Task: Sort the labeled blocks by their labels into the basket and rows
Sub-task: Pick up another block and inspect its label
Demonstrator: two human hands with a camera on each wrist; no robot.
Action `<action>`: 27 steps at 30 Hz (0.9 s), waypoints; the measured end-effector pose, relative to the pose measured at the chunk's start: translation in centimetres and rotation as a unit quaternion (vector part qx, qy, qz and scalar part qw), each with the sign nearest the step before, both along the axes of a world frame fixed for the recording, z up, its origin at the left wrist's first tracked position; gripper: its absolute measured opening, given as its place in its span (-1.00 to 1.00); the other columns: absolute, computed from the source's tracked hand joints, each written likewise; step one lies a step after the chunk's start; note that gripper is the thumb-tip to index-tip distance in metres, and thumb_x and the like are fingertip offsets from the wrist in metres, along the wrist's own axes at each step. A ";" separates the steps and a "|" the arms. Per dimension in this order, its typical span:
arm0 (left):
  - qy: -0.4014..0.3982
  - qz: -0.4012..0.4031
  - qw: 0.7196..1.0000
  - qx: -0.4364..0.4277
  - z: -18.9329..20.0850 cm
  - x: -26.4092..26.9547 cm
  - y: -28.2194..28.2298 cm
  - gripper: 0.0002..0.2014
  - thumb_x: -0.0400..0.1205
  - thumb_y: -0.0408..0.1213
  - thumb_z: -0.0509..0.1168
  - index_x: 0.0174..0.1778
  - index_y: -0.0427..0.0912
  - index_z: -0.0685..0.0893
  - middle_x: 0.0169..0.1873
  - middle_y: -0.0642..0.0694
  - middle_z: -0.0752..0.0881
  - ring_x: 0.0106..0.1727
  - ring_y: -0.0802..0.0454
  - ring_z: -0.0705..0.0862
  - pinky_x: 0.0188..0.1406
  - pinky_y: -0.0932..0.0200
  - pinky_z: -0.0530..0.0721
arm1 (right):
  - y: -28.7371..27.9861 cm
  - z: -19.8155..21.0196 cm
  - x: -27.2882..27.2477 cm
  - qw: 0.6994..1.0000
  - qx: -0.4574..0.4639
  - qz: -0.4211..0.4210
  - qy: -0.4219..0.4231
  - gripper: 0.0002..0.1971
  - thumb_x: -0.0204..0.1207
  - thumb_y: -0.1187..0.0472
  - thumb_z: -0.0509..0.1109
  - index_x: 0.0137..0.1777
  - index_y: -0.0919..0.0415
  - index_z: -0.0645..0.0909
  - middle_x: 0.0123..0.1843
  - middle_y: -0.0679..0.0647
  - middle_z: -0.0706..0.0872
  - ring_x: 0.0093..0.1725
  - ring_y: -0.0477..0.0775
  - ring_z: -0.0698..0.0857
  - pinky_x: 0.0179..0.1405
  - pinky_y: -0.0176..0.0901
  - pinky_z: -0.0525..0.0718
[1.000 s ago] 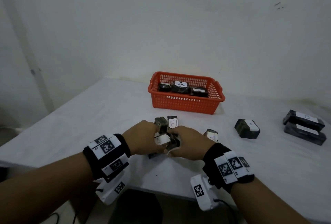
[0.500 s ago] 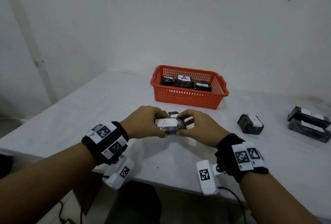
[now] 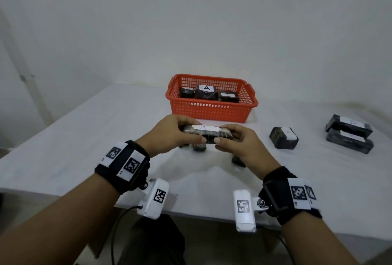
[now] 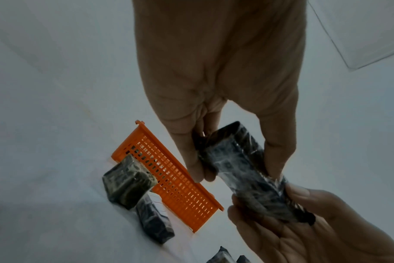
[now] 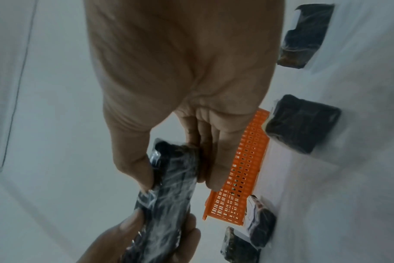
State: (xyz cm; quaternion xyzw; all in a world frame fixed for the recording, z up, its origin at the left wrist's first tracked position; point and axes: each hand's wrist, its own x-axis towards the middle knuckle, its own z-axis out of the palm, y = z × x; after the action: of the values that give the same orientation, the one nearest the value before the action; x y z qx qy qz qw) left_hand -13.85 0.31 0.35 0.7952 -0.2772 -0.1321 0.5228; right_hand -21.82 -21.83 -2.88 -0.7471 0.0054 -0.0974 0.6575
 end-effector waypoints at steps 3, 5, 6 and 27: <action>0.023 -0.016 0.999 -0.031 -0.1 -0.4 -0.6 -0.66 0.53 -0.24 0.63 0.22 -0.10 0.82 -0.03 -0.17 0.88 -0.14 0.09 0.80 0.04 -0.01 0.73 | -0.2 0.1 -0.5 0.999 0.033 -0.024 -0.021 -0.72 0.56 0.39 0.56 0.23 0.47 0.70 0.16 0.36 0.82 0.16 0.31 0.84 0.10 -0.03 0.86; 0.020 -0.017 0.998 -0.049 -0.2 -0.6 -0.9 -0.73 0.56 -0.25 0.60 0.18 -0.11 0.84 0.01 -0.28 0.86 -0.10 0.01 0.79 0.01 0.01 0.70 | -0.3 0.2 -0.7 0.998 0.043 -0.030 -0.027 -0.73 0.58 0.37 0.55 0.24 0.46 0.71 0.15 0.39 0.82 0.10 0.28 0.85 0.05 -0.05 0.86; 0.016 -0.015 0.998 -0.057 -0.2 -0.7 -1.1 -0.75 0.57 -0.27 0.59 0.16 -0.13 0.85 0.00 -0.30 0.85 -0.11 0.00 0.79 -0.02 0.04 0.70 | -0.3 0.2 -0.7 0.998 0.051 -0.029 -0.026 -0.72 0.59 0.36 0.54 0.25 0.46 0.71 0.16 0.40 0.82 0.10 0.27 0.85 0.05 -0.04 0.86; 0.086 -0.041 0.985 -0.146 -2.0 -1.3 -1.6 -0.70 0.61 -0.26 0.54 0.23 -0.29 0.83 0.17 -0.34 0.84 0.24 -0.31 0.82 0.39 -0.17 0.75 | -0.3 -0.6 -1.8 0.982 0.188 -0.025 -0.006 -0.71 0.58 0.44 0.51 0.27 0.51 0.68 0.19 0.40 0.83 0.20 0.34 0.85 0.24 -0.08 0.81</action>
State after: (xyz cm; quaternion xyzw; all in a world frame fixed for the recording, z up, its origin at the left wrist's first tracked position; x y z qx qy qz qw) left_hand -15.13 -1.27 -1.68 0.6841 -0.2802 -0.1796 0.6490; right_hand -23.62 -22.13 -3.43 -0.6090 0.0387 -0.1153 0.7838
